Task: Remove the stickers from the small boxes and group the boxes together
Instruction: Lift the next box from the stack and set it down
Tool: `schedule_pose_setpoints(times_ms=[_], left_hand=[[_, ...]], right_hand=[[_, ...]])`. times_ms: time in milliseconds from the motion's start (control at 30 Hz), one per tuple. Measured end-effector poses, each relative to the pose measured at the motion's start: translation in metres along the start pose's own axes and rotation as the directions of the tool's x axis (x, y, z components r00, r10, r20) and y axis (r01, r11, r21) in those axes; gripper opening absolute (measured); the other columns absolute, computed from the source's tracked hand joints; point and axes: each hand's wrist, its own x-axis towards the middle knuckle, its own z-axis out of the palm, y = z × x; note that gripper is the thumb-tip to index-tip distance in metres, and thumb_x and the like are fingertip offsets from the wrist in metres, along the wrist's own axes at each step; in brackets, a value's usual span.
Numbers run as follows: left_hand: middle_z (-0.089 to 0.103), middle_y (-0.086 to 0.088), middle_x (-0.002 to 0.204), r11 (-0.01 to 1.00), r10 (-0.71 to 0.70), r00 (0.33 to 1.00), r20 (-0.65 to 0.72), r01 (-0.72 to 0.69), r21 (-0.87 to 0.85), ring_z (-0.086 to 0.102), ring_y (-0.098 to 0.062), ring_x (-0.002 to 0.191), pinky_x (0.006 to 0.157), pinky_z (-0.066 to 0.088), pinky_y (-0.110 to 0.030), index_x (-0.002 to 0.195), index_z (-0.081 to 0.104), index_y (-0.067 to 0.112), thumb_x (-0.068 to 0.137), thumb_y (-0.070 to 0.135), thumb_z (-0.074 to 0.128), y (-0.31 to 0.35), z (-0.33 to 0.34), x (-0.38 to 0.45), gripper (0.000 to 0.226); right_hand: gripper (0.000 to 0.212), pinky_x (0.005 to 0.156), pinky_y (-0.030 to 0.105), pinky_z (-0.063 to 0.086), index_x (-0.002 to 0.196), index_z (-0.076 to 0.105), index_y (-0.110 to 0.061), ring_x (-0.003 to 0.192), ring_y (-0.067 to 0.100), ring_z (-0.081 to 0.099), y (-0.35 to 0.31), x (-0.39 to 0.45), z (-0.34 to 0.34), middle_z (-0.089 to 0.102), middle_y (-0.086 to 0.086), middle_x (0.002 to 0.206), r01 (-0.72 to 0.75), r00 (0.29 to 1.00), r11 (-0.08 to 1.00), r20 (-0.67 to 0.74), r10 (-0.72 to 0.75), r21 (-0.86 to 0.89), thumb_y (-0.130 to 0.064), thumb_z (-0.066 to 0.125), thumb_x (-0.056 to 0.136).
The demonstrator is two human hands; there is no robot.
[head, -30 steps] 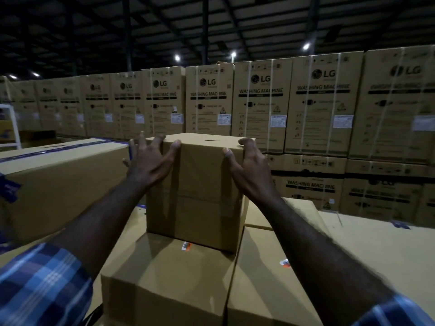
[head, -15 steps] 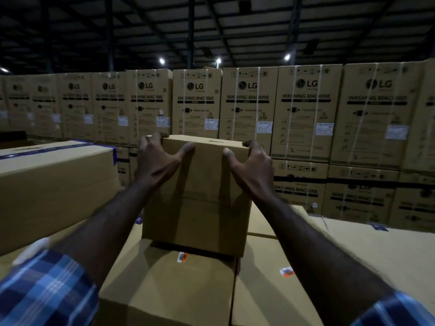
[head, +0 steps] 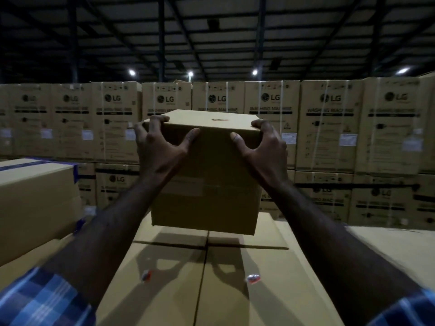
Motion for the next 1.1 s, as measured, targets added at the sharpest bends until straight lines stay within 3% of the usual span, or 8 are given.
schedule_pose_setpoints(times_ms=[67, 200, 267, 600, 867, 1100], left_hand=[[0.037, -0.018, 0.133, 1.0, 0.004, 1.0, -0.001, -0.004, -0.029, 0.045, -0.028, 0.117, 0.081, 0.046, -0.029, 0.131, 0.045, 0.019, 0.071, 0.061, 0.072, 0.019, 0.01, -0.007, 0.078], [0.036, -0.016, 0.133, 0.995, 0.02, 1.0, 0.013, -0.019, -0.094, 0.045, -0.03, 0.118, 0.084, 0.052, -0.038, 0.13, 0.045, 0.021, 0.069, 0.063, 0.072, 0.058, 0.035, -0.025, 0.079], [0.036, -0.016, 0.134, 0.992, 0.023, 0.999, 0.036, -0.019, -0.128, 0.044, -0.031, 0.119, 0.083, 0.05, -0.035, 0.131, 0.045, 0.021, 0.069, 0.061, 0.073, 0.084, 0.052, -0.038, 0.078], [0.035, -0.016, 0.136, 0.964, 0.003, 0.991, 0.13, 0.031, -0.263, 0.044, -0.033, 0.121, 0.086, 0.051, -0.038, 0.13, 0.046, 0.021, 0.068, 0.058, 0.075, 0.247, 0.138, -0.148, 0.078], [0.039, -0.017, 0.132, 0.944, -0.052, 0.973, 0.225, 0.121, -0.305, 0.045, -0.033, 0.119, 0.086, 0.045, -0.033, 0.127, 0.051, 0.019, 0.067, 0.056, 0.077, 0.366, 0.207, -0.26, 0.075], [0.036, -0.016, 0.136, 0.95, -0.059, 0.917, 0.396, 0.173, -0.259, 0.043, -0.033, 0.123, 0.087, 0.043, -0.032, 0.132, 0.048, 0.02, 0.07, 0.061, 0.072, 0.4, 0.247, -0.342, 0.078]], right_hand=[[0.06, 0.074, 0.027, 0.051, 0.126, 0.051, -0.016, 0.1, 0.017, 0.055, 0.007, 0.004, -0.022, 0.055, 0.008, 0.121, 0.01, 1.0, 1.0, -0.014, -0.01, -0.028, -0.055, 0.065, 0.083], [0.063, 0.077, 0.04, 0.058, 0.125, 0.05, -0.017, 0.1, 0.02, 0.058, 0.028, 0.007, -0.073, 0.056, 0.008, 0.119, 0.014, 0.999, 0.998, -0.028, -0.016, -0.053, -0.061, 0.062, 0.08], [0.066, 0.076, 0.041, 0.058, 0.125, 0.05, -0.019, 0.1, 0.02, 0.058, 0.044, 0.008, -0.105, 0.057, 0.007, 0.119, 0.013, 0.999, 0.997, -0.043, -0.017, -0.082, -0.065, 0.059, 0.078], [0.063, 0.074, 0.042, 0.059, 0.125, 0.05, -0.02, 0.098, 0.018, 0.058, 0.132, -0.006, -0.311, 0.056, 0.004, 0.116, -0.017, 1.0, 0.975, -0.029, 0.01, -0.222, -0.062, 0.061, 0.079], [0.057, 0.08, 0.039, 0.055, 0.123, 0.055, -0.019, 0.098, 0.014, 0.056, 0.215, -0.044, -0.459, 0.059, 0.002, 0.117, -0.113, 0.994, 0.941, -0.03, 0.109, -0.321, -0.056, 0.066, 0.081], [0.051, 0.086, 0.044, 0.053, 0.119, 0.057, -0.023, 0.102, 0.013, 0.056, 0.272, -0.098, -0.521, 0.061, -0.001, 0.118, -0.247, 0.967, 0.895, -0.033, 0.253, -0.372, -0.057, 0.064, 0.081]])
